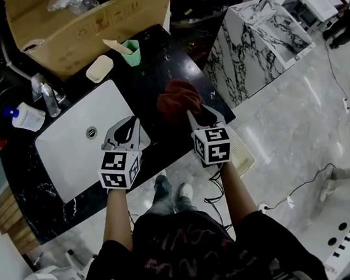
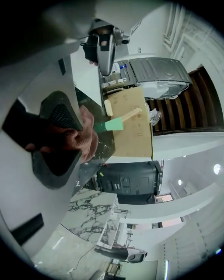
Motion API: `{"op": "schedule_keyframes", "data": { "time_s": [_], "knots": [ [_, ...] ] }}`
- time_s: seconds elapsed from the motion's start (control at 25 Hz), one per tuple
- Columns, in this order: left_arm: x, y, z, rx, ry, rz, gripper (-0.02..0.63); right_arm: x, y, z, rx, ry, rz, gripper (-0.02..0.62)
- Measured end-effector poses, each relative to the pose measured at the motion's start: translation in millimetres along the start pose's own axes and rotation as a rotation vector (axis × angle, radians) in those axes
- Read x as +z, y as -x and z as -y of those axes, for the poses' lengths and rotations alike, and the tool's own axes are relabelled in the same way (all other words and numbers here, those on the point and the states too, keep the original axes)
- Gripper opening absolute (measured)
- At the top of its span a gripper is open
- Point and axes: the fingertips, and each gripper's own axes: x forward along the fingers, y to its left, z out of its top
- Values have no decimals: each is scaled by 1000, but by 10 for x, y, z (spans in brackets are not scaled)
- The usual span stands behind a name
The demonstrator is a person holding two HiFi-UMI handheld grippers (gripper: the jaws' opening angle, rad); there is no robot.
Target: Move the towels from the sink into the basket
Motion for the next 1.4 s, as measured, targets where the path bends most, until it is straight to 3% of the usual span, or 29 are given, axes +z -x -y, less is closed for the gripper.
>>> {"op": "schedule_keyframes", "data": {
  "time_s": [0.08, 0.28, 0.8, 1.12, 1.4],
  "knots": [
    [2, -7, 0, -3, -2, -1, 17, 6, 7, 9, -7, -5, 6, 119],
    [16, -33, 25, -13, -9, -3, 17, 22, 24, 24, -8, -15, 18, 95],
    [179, -152, 322, -82, -46, 10, 17, 196, 421, 328, -77, -53, 111, 81],
    [339, -387, 802, -194, -92, 23, 17, 146, 914, 843, -209, -111, 159, 81],
    [475, -648, 1591, -369, -160, 26, 17, -103, 1653, 1459, -399, -192, 190, 80]
  ]
}}
